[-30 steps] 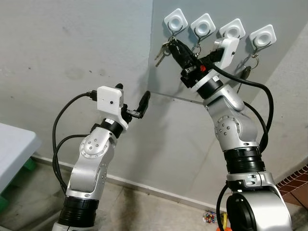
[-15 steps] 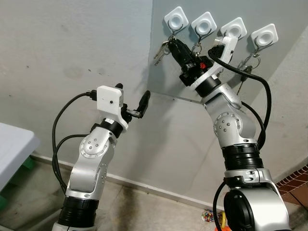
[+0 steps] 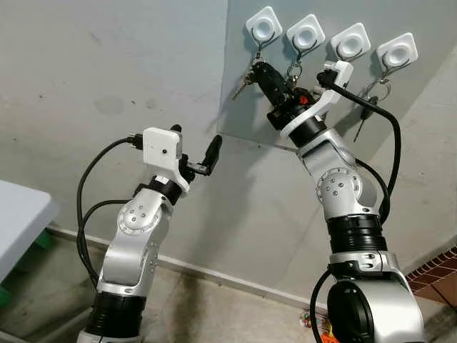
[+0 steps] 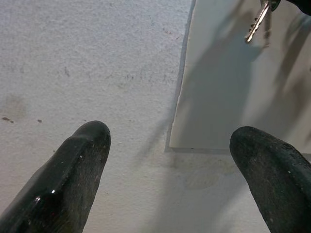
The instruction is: Hang keys on a hook
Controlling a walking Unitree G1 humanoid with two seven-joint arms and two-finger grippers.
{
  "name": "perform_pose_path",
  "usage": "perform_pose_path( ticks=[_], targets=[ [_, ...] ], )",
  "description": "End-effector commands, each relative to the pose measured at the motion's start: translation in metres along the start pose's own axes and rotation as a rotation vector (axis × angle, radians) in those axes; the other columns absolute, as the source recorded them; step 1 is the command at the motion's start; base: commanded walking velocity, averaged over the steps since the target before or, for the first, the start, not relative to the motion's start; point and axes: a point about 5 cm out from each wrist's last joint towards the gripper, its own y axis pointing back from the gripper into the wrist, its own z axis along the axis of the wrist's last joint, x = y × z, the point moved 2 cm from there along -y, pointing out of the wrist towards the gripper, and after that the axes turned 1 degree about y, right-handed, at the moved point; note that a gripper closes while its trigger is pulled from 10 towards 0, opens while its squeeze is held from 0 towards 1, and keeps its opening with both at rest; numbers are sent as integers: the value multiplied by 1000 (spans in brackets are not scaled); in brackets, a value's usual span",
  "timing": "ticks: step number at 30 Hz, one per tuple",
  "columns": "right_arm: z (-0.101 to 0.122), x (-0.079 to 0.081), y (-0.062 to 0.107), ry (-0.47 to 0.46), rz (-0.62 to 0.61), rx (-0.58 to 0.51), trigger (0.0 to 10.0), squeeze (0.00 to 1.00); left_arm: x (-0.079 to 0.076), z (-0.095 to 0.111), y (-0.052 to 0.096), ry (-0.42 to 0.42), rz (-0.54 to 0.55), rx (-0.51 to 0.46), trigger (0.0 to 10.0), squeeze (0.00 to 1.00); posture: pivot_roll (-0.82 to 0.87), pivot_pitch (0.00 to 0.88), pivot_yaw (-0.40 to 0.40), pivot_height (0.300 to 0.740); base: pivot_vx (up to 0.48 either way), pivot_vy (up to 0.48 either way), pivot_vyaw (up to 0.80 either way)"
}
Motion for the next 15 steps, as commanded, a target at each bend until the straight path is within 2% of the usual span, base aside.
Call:
perform_pose_path(
  ticks=[1,2,3,7,11,15],
  targets=[
    [-3,-4,3,-34,-17,3,10000,682,-3,6,-1,-2,-6,-19,10000,0,31,78,-58,740,0,0,0],
    [-4,-4,3,-34,-18,3,10000,682,-3,6,-1,-2,-5,-19,10000,0,31,78,-58,740,0,0,0],
    [-4,-4,4,-38,-17,2,10000,1000,-3,6,-1,-2,-5,-19,10000,0,32,77,-58,740,0,0,0],
    [-9,-4,8,-32,-16,3,10000,1000,-3,6,-1,-5,1,-19,10000,0,31,77,-58,740,0,0,0],
    [-18,-10,16,17,-33,21,10000,1000,-2,4,-1,-9,17,-16,10000,0,33,73,-59,740,0,0,0],
    [-26,-16,25,24,-56,46,10000,1000,1,0,0,-9,41,-11,10000,0,34,67,-60,740,0,0,0]
  ],
)
